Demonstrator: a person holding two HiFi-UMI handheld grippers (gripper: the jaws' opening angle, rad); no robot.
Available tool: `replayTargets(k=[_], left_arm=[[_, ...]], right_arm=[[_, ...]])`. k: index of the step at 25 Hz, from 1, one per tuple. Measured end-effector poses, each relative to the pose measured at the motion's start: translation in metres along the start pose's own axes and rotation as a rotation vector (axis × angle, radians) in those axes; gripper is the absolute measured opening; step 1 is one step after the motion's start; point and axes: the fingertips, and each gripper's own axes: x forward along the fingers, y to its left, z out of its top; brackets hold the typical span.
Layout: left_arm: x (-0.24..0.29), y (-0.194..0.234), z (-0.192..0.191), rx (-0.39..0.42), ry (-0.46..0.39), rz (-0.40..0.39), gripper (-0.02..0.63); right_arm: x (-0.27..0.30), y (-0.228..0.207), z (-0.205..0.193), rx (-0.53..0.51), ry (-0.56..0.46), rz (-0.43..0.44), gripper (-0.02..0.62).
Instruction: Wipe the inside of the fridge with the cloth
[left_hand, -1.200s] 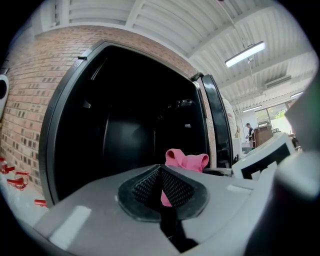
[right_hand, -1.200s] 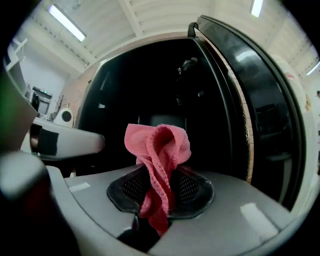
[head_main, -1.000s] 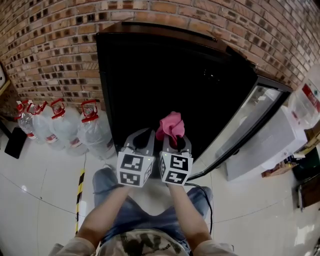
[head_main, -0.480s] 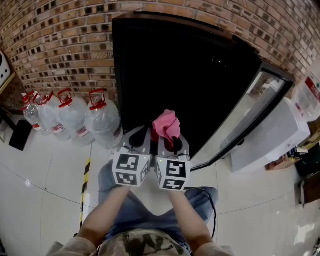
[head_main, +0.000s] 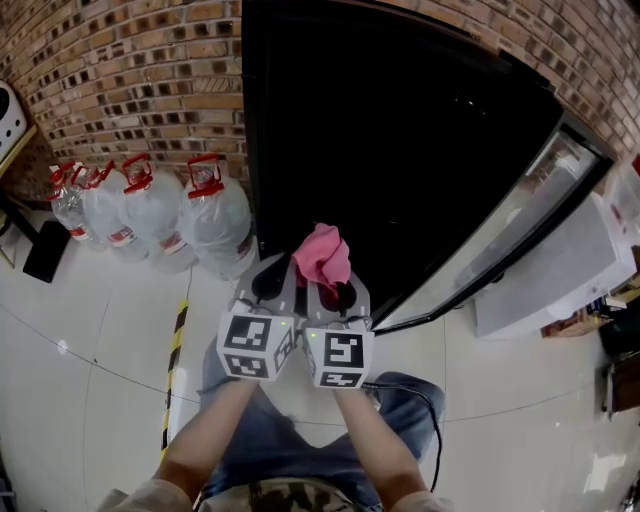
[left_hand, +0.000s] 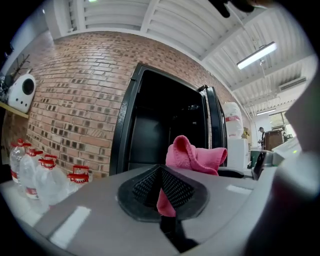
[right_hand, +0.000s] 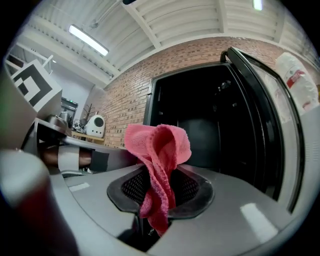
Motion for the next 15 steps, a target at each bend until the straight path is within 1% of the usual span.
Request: replayTargets(k=[5, 9, 15], left_arm=[[0.010, 0.025, -0.021, 0.006, 0.010, 0.041, -0.005], [0.022, 0.044, -0.042, -0.021, 0.025, 0.067, -0.005], [0.042, 0.061, -0.073, -0.050, 0.052, 0.074, -0.005]], right_arm=[[0.025, 0.008, -0.031, -0.002, 0.012, 0.037, 0.106], [0.045, 0.011, -0.067, -0.013, 0.043, 0.065, 0.106], [0.082, 0.008, -0.116, -0.015, 0.073, 0.087, 0.106]])
